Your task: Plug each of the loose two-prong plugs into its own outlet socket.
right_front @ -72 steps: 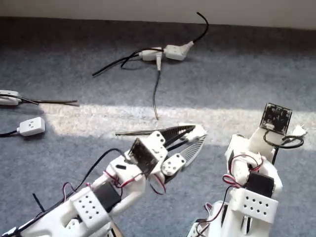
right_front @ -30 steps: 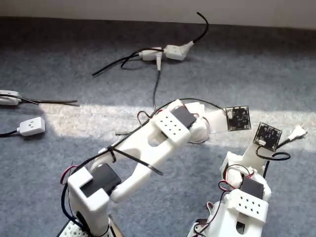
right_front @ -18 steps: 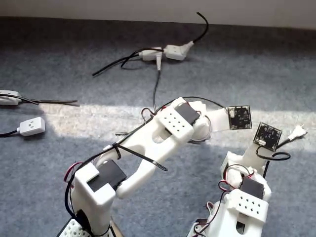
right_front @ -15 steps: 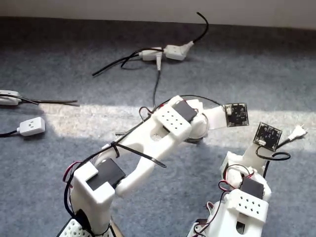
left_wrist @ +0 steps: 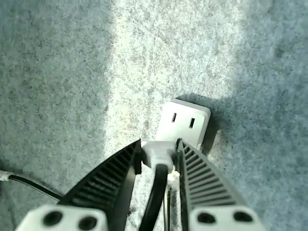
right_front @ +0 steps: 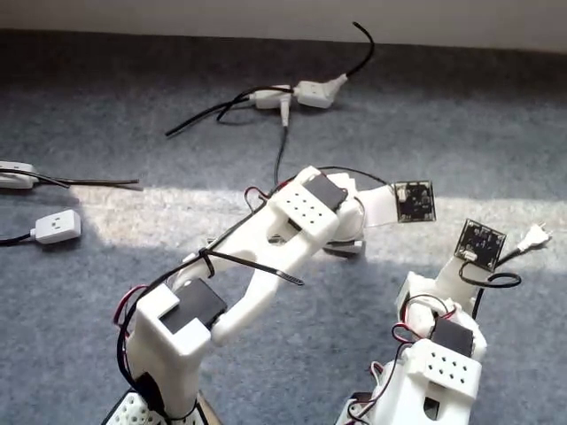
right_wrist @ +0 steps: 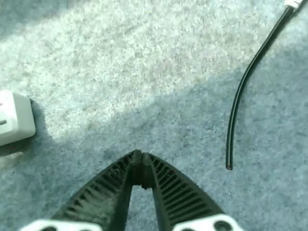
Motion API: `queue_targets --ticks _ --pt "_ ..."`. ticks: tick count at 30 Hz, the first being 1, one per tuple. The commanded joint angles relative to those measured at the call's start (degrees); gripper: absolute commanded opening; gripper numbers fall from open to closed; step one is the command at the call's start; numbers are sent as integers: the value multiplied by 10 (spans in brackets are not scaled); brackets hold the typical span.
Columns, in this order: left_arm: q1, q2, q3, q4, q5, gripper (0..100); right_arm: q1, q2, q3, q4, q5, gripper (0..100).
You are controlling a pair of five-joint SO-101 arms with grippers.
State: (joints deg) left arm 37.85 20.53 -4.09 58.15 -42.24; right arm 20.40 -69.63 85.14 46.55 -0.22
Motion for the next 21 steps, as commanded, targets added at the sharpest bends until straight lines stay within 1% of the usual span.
queue_targets --ticks 1,5,7,11,14,17,19,21 --pt "28 -3 -29 6 0 7 3 -5 -1 -12 -2 10" --pt "22 -5 -77 8 26 7 3 -5 -1 -12 -2 10" --pt "7 -7 -126 38 30 7 3 -5 -1 -13 -2 10" --pt "-36 -33 -250 137 29 7 -5 -5 -1 -22 -3 10" --pt "-95 -58 -325 216 25 7 -47 0 0 -36 -2 10" --pt "-151 -79 -338 307 -11 7 -97 0 0 -35 -2 10" --pt "-185 -87 -329 371 -18 7 -125 0 13 -36 -1 9" --pt "-218 -95 -318 417 -17 7 -152 0 22 -36 -1 9"
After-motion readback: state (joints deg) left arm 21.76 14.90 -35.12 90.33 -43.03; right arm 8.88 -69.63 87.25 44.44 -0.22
